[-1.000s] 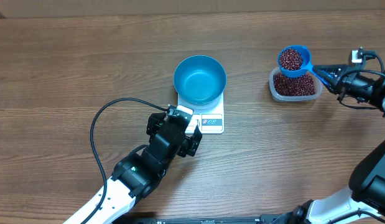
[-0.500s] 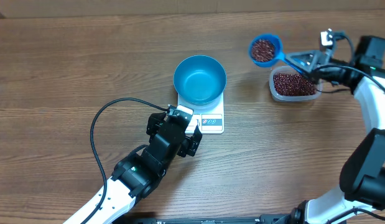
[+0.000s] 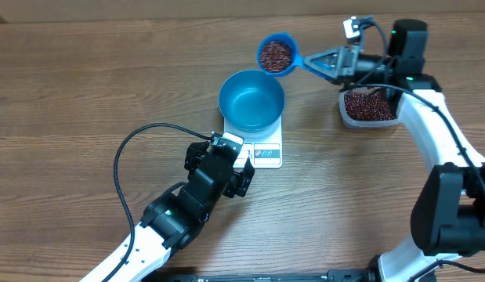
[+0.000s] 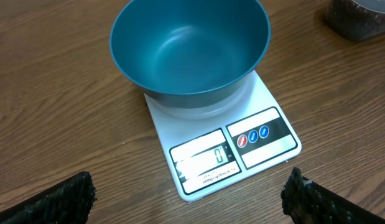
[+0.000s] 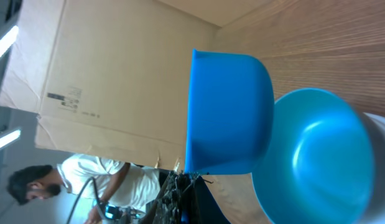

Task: Scoop item into bowl and weigh 150g on scale
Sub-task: 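Carry the filled scoop left over the teal bowl on the scale, then tilt the blue scoop with the right gripper to pour beans into bowl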

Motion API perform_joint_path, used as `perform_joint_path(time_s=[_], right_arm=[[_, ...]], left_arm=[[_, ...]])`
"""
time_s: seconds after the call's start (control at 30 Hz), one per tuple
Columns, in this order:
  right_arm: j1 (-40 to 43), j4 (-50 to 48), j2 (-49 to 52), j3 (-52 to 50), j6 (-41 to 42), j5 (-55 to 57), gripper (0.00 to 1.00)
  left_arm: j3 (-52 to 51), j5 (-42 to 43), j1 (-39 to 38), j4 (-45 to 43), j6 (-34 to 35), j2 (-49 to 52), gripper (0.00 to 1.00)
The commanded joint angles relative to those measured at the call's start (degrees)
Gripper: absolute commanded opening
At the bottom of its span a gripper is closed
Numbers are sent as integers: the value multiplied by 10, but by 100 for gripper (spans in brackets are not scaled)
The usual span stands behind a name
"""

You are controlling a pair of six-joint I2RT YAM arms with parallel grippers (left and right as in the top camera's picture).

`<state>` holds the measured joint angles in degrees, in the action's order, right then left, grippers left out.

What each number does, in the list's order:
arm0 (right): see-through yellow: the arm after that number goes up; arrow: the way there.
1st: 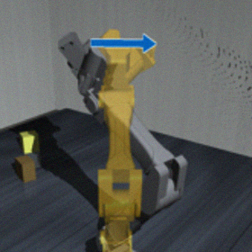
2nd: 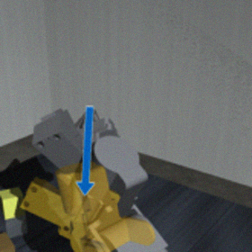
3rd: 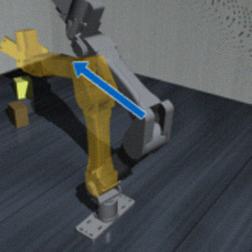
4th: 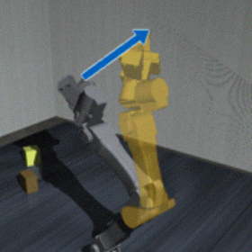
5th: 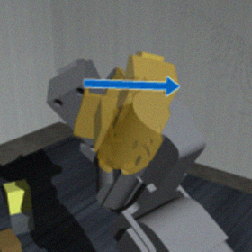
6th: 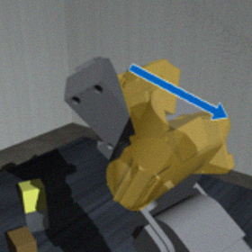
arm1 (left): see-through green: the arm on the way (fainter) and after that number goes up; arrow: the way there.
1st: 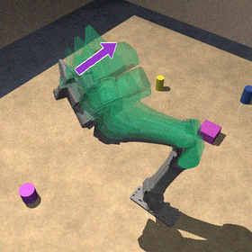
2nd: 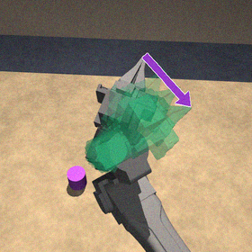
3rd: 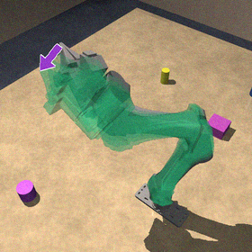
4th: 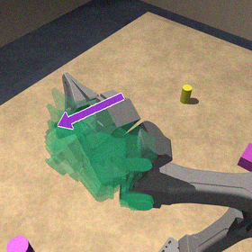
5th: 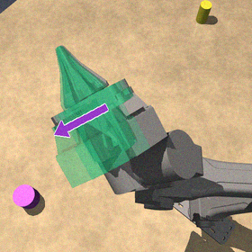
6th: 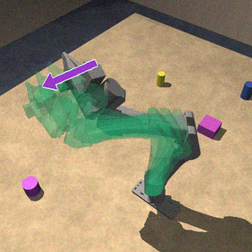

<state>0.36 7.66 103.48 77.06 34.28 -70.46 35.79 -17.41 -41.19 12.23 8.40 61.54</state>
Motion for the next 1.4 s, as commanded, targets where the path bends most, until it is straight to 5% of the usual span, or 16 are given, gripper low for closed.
perform_joint_path(time_s=[0.0,0.9,1.37], right_arm=[[-25,-19,-1,3,11,41,4],[-79,34,-1,3,-294,104,4],[-79,54,-1,3,-388,109,4]], left_arm=[[-5,-10,3,-1,-11,3,100],[-5,-10,3,0,-11,3,100],[-5,-10,3,0,-11,3,100]])
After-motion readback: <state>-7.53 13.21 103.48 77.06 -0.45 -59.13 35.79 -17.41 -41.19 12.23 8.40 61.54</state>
